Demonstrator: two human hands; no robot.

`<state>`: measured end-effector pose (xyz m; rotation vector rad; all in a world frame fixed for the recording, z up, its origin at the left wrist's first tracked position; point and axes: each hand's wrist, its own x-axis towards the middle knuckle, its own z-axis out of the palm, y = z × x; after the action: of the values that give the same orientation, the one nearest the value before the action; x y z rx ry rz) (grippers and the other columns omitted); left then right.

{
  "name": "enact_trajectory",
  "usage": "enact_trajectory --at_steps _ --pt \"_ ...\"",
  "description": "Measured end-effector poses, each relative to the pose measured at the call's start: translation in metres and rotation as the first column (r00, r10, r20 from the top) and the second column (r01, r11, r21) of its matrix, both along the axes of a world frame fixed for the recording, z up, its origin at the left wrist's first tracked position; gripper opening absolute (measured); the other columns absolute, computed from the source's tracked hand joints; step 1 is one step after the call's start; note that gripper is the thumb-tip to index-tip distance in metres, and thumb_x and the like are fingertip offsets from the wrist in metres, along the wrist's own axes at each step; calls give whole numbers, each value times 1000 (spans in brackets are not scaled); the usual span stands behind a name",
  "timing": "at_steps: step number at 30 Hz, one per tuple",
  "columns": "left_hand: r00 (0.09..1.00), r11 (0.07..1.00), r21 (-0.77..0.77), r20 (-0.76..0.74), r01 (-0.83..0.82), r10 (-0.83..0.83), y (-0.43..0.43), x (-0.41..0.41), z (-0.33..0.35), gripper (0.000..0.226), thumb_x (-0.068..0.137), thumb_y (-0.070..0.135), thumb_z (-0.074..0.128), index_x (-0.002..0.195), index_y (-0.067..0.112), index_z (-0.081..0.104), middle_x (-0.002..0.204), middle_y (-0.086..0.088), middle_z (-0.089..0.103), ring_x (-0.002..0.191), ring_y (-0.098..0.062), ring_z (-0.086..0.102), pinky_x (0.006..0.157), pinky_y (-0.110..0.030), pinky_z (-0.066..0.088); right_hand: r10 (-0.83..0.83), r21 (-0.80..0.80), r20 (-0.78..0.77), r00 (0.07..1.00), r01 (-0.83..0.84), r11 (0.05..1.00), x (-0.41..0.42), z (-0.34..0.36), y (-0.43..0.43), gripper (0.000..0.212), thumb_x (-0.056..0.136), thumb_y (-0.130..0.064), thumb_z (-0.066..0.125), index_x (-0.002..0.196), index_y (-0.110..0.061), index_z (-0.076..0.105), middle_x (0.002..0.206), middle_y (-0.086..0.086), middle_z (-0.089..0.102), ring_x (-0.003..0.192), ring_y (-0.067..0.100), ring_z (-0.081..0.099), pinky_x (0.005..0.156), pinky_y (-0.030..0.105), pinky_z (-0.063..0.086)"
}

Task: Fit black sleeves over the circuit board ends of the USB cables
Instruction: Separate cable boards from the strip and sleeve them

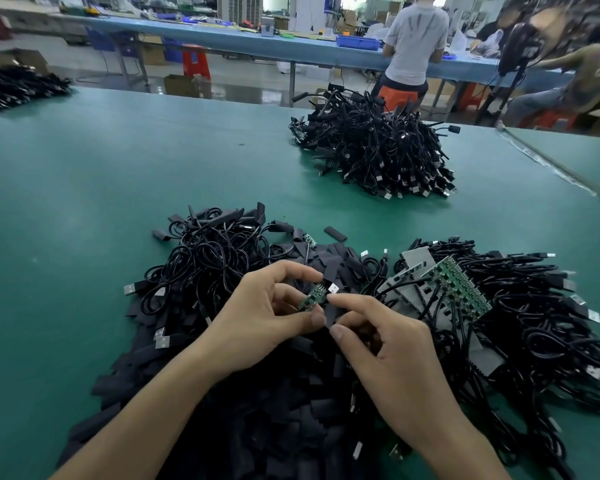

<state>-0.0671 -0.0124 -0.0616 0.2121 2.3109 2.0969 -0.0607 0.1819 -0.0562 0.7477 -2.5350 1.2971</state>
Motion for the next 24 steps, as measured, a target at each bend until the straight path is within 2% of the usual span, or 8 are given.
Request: enact_trajectory --at_steps 2,6,8,10,13,16,20,24 --pt "999 999 -3 11 -46 46 0 -1 0 41 78 6 83 110 25 65 77 -4 75 59 -6 64 47 -12 45 29 78 40 999 -32 996 1 2 1 39 87 -16 71 114 -43 62 80 -19 65 73 6 62 64 14 46" --pt "991 990 -43 16 -134 135 -1 -3 -4 41 78 10 83 104 35 65 78 -2 76 54 -5 60 40 -19 41 34 357 149 988 -86 930 5 2 0 52 75 -50 57 124 -54 39 76 -16 56 69 2 52 56 19 38" --pt "988 988 -42 22 -149 150 -1 -3 -5 41 77 11 84 102 38 65 79 -2 76 53 -4 61 40 -19 41 -35 353 107 994 -5 936 5 1 -1 53 72 -66 49 122 -52 40 74 -19 49 70 -1 48 57 18 33" --pt "992 992 -24 28 -124 125 -1 -2 -3 41 76 13 84 101 39 66 79 -3 76 51 -3 60 39 -19 40 -63 306 67 996 40 951 5 1 -2 54 72 -72 48 120 -47 49 86 -28 45 82 -4 48 63 17 37" --pt "995 995 40 49 -87 85 1 -1 -2 42 74 12 84 105 32 66 78 -7 76 44 -4 55 37 -17 38 -48 283 37 998 36 958 5 0 -2 44 76 -63 60 114 -41 60 98 -27 49 94 -2 51 76 25 49" --pt "995 994 61 54 -90 87 4 -1 -1 42 75 9 85 108 26 65 74 -7 74 40 -10 54 36 -16 38 -79 199 -36 996 85 976 5 -3 -3 29 81 -42 74 109 -34 70 97 -23 61 93 1 60 78 31 53" --pt "988 988 67 72 -138 133 6 -1 -1 42 73 9 87 105 29 67 75 -9 74 49 -24 55 37 -21 42 -141 97 -67 988 147 984 4 -3 -3 32 78 -37 81 108 -30 74 94 -22 67 89 -4 63 78 19 51" --pt "991 988 108 86 -108 99 8 1 1 45 73 2 85 110 19 64 76 -9 74 54 -13 65 42 -20 47 -126 27 -37 991 127 992 4 -3 -2 24 75 -30 83 98 -33 77 86 -24 69 83 -5 65 72 17 50"
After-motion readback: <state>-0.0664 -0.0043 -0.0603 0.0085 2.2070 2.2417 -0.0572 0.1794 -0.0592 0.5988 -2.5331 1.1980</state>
